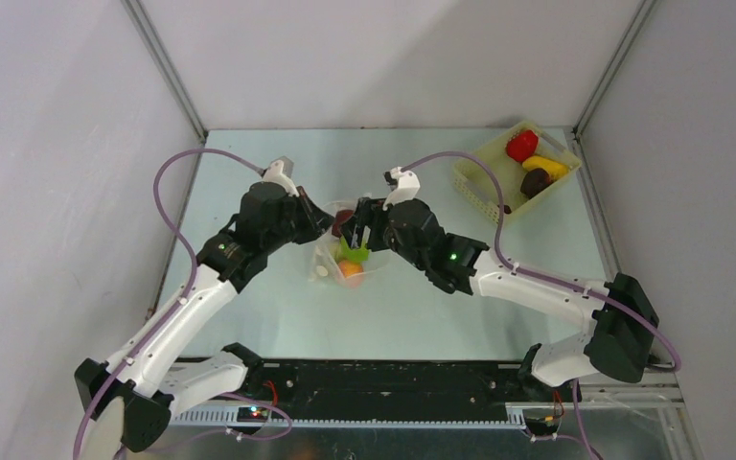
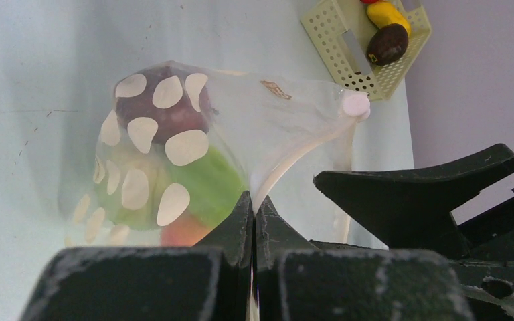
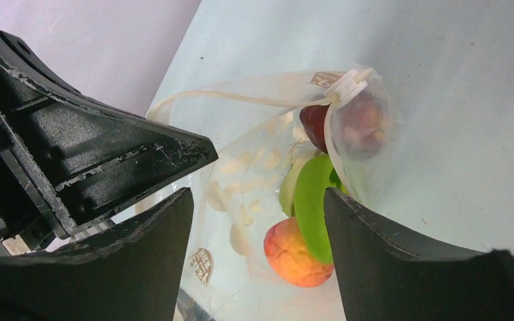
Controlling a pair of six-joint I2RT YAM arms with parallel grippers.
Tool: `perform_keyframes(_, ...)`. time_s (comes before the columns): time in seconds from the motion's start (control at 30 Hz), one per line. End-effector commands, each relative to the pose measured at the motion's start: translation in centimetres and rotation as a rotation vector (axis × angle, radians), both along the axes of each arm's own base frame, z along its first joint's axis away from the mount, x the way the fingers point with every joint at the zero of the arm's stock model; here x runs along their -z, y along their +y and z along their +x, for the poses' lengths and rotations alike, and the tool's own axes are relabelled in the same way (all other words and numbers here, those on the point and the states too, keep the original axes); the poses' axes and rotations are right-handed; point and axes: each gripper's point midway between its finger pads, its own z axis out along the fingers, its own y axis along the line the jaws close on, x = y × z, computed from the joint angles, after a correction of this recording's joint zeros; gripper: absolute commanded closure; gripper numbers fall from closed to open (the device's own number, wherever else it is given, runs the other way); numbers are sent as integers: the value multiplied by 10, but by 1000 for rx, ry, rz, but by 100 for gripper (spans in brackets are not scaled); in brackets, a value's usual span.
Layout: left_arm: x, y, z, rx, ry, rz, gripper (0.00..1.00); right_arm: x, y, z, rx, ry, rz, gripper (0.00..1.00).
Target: Place the food in the zip-top bag and seal the zipper
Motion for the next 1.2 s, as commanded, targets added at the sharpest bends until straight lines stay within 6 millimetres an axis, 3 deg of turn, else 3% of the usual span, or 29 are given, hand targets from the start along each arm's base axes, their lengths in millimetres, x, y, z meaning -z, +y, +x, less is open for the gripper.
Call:
perform_keyframes(0.0, -14, -3, -3, 18, -47, -30, 100, -24, -1, 10, 61, -41, 25, 24)
perform_keyframes(0.23, -11, -2, -2, 13, -42, -24, 100, -34, -3, 4, 35, -69, 28, 19)
perform_keyframes(0.37, -9, -2, -1, 10, -40, -23, 100, -43, -3, -1, -54, -151, -28, 9)
perform_keyframes(0.43, -9, -3, 0, 10, -39, -22, 100, -51, -10, 0, -65, -176, -32, 5)
perform_keyframes(0.53, -9, -1, -1, 7, -36, -14, 100, -69, -37, 7, -48, -212, -42, 1)
perform_keyframes(0.63, -11, 1, -1, 2, -41, -10, 100, -90, -72, 18, -23, -274, -64, 1)
perform_keyframes(0.77, -13, 4, -2, -10, -51, -5, 100, -95, -126, 40, 42, -278, -108, 1)
perform_keyframes(0.87, -15, 7, 0, -26, -61, 3, 100, -86, -173, 60, 145, -239, -161, 1)
perform_keyframes(0.97, -15, 10, 0, -31, -60, 20, 100, -80, -236, 85, 309, -196, -197, 1)
perform_keyframes(1.1, -14, 13, 1, -45, -62, 34, 100, -54, -301, 107, 470, -88, -250, 1)
perform_keyframes(1.13, -14, 13, 2, -47, -60, 36, 100, -39, -317, 114, 508, -31, -274, 1)
perform_keyframes(1.17, -12, 14, 2, -48, -55, 40, 100, -36, -324, 116, 522, -4, -285, 0)
